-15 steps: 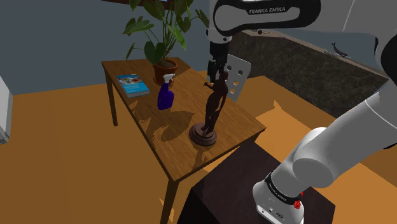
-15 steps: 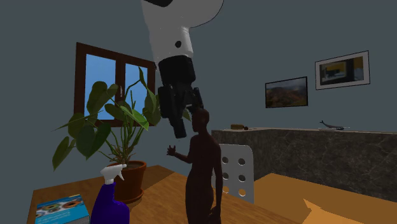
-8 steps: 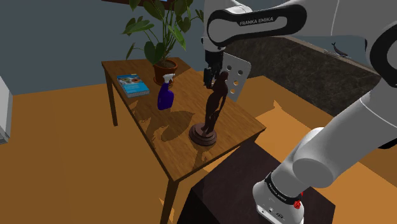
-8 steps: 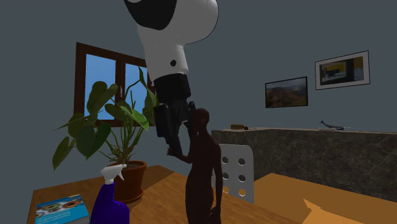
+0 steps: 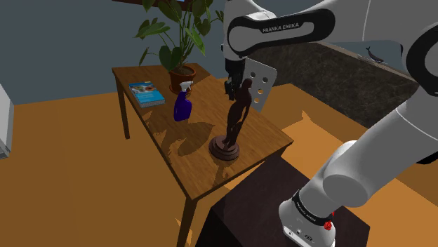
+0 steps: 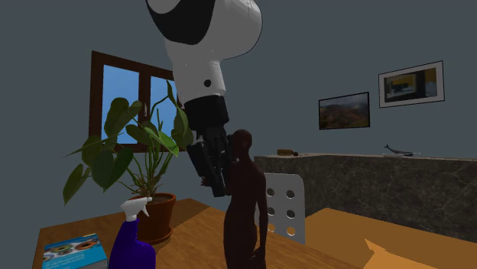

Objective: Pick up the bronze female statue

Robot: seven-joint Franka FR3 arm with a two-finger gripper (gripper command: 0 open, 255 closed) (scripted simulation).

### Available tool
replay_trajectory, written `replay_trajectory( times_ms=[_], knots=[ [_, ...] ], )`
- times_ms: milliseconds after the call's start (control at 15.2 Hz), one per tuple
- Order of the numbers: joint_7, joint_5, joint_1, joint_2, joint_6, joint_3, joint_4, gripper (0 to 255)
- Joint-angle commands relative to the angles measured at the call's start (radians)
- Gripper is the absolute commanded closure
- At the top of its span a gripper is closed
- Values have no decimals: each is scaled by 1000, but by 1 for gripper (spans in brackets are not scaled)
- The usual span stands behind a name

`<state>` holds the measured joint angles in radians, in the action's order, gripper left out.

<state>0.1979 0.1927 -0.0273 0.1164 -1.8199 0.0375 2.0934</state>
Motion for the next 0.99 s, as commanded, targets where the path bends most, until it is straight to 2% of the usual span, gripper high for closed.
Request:
replay_trajectory(
  times_ms=[0,264,924],
  knots=[
    [0,0,0,-1,1,0,1,255],
    [0,0,0,-1,-1,0,2,255],
    [23,-6,-1,20,129,2,-108,255]
  ],
)
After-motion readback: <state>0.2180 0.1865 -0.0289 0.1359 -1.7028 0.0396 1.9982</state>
